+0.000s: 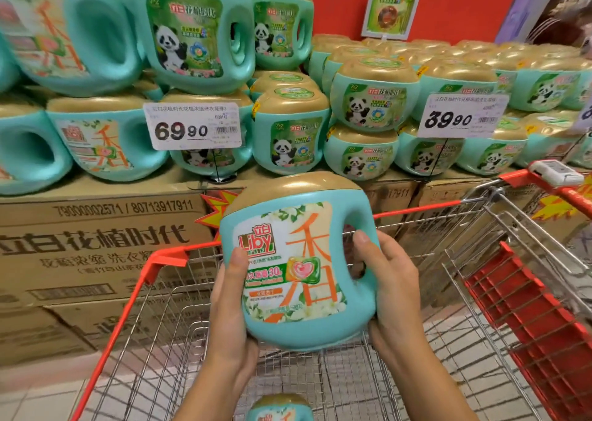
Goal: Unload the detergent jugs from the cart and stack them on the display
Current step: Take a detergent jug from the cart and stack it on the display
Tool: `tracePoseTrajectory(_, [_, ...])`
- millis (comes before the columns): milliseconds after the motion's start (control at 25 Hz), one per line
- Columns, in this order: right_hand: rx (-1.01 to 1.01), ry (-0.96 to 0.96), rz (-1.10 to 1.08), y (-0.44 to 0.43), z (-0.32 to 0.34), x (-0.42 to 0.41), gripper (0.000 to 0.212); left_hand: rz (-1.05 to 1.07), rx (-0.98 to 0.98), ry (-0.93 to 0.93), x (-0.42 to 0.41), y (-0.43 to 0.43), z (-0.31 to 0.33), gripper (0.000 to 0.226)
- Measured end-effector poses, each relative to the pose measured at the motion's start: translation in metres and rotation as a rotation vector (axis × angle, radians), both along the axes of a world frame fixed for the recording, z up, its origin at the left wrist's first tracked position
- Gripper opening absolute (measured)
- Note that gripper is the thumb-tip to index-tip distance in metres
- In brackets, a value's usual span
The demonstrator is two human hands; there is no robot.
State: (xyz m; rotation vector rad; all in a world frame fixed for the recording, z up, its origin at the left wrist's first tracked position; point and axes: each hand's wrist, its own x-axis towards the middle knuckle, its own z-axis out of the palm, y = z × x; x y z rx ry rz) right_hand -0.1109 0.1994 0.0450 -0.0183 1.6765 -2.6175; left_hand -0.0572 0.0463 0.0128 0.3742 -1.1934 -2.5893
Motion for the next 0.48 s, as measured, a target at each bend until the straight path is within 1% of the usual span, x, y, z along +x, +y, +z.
tracePoseTrajectory(40, [0.022, -0.003, 0.014, -0.007, -0.004, 0.005, 0.044, 0.022, -0.01, -0.013, 0.007, -0.005, -0.001, 0.079])
tracePoseTrajectory(80, [0.029, -0.009, 0.034, -0.014, -0.005, 0.01, 0.05, 0.055, -0.015, -0.033, 0.015, -0.01, -0.002, 0.077])
tracePoseTrajectory(240, [0.039, -0.025, 0.223, -0.043, -0.007, 0.021, 0.053, 0.211, -0.037, -0.064, 0.05, -0.032, -0.001, 0.077])
tracePoseTrajectory(360, [-0.013, -0.064, 0.444, -0.075, -0.004, 0.033, 0.05, 0.376, -0.05, -0.079, 0.091, -0.05, 0.008, 0.077])
tracePoseTrajectory(480, [-0.031, -0.063, 0.639, -0.119, 0.004, 0.067, 0.048, 0.566, -0.071, -0.076, 0.143, -0.071, 0.019, 0.075])
